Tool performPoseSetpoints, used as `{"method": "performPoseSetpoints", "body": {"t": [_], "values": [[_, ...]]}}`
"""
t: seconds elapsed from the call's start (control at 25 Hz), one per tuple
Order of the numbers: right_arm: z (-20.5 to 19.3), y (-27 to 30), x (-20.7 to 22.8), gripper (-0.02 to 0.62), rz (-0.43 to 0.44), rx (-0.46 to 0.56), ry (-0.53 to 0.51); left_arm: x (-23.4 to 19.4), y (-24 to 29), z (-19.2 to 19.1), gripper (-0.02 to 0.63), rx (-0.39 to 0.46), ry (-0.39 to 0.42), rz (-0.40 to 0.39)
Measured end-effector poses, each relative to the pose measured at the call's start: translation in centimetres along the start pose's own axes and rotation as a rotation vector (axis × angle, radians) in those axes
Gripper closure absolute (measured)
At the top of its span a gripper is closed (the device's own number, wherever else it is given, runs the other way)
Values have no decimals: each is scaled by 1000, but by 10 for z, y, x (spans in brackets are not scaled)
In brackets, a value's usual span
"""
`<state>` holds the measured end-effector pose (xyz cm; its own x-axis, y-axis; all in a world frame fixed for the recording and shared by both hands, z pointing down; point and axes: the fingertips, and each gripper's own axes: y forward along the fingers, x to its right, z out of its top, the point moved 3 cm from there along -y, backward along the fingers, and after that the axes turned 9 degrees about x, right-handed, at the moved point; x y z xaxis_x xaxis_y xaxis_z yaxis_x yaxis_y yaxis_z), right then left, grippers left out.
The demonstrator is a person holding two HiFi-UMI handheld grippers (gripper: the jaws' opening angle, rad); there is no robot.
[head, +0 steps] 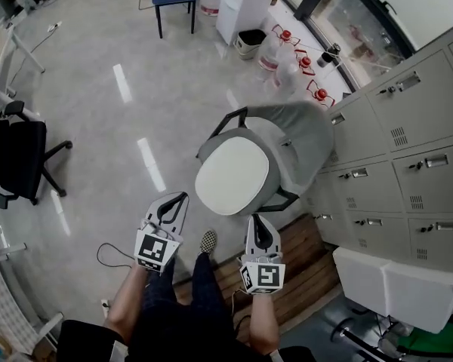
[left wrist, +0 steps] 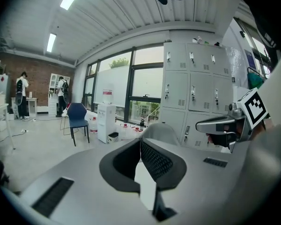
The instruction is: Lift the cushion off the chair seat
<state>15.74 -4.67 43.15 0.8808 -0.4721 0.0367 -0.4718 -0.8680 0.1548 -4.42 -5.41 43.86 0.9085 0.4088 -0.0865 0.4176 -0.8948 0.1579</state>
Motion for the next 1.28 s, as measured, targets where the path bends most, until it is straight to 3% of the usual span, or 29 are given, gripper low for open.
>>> {"method": "performPoseSetpoints", "body": {"t": [0.32,0.64,1.04,1.28], "values": [[-74,35,3,563,47,-82,-3,-9,34,-63,588,-61,-18,-31],[-150,63,8,563,53,-130,23,-13,61,-150,588,-146,-65,-74],[-234,93,18,561,49,-168,28,-29,82,-236,588,-194,-123,-47],[-277,108,20,563,50,-191,35,-40,96,-286,588,-215,-162,-70]]}}
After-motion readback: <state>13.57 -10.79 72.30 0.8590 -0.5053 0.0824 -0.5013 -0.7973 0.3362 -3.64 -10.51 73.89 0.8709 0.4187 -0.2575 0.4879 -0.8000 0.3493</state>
